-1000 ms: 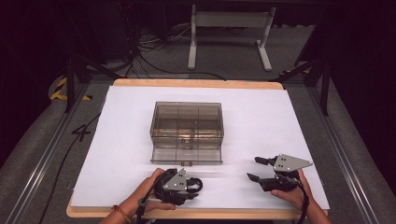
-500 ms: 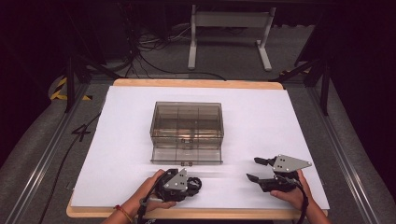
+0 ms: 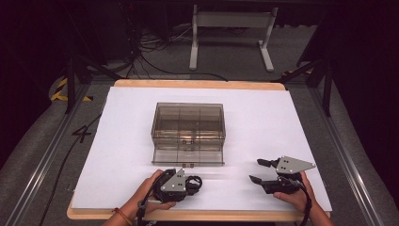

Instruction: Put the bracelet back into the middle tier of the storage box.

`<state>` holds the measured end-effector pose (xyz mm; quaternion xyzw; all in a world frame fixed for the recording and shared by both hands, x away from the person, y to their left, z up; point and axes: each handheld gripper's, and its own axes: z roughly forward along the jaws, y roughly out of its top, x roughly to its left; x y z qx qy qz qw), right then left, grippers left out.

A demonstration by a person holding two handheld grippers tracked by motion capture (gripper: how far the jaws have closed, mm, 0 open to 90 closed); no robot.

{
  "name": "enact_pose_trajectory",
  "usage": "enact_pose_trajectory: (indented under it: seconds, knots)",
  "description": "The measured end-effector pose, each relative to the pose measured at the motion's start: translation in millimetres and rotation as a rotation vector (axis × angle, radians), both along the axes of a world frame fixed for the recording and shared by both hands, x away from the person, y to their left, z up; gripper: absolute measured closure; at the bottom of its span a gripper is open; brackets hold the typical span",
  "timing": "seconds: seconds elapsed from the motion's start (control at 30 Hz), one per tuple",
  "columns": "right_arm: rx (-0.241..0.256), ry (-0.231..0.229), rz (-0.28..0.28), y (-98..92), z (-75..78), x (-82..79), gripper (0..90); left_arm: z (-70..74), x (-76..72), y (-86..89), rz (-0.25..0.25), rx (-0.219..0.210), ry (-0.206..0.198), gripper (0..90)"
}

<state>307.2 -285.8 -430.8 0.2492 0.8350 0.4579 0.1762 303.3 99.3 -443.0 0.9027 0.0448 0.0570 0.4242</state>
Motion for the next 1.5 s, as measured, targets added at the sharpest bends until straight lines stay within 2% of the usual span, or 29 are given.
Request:
enact_pose_trajectory:
  seconds: [0.43,0.6,0.87,1.0,1.07,1.13,1.3,1.5]
  knots:
    - [0.005,-0.002,0.003,-0.3,0.3,-0.4,33.9,13.1,-2.5,6.5,0.010,-0.017,-0.038,81.4]
    - [0.004,-0.001,0.003,-0.6,0.9,-0.7,33.5,19.8,-2.5,11.3,0.013,-0.045,-0.045,81.4]
    - [0.007,0.002,0.006,-0.2,0.3,-0.8,33.4,32.3,-5.8,15.4,0.005,-0.060,-0.061,81.4]
    - [0.007,-0.001,0.006,-0.4,0.3,-0.8,33.4,39.7,-6.8,16.7,0.005,-0.058,-0.086,81.4]
    - [0.006,0.000,0.006,-0.4,0.3,-0.8,33.4,42.1,-7.1,16.9,0.004,-0.064,-0.084,81.4]
    - [0.004,0.001,0.005,-0.9,0.9,-0.9,33.4,50.0,-7.3,17.0,0.012,-0.076,-0.115,81.4]
    - [0.005,-0.001,0.008,-1.0,0.8,-1.2,33.4,60.0,-4.4,18.6,0.023,-0.098,-0.129,81.4]
    - [0.008,0.004,0.005,-1.8,0.6,-0.8,33.4,64.9,1.2,19.1,0.031,-0.104,-0.140,81.4]
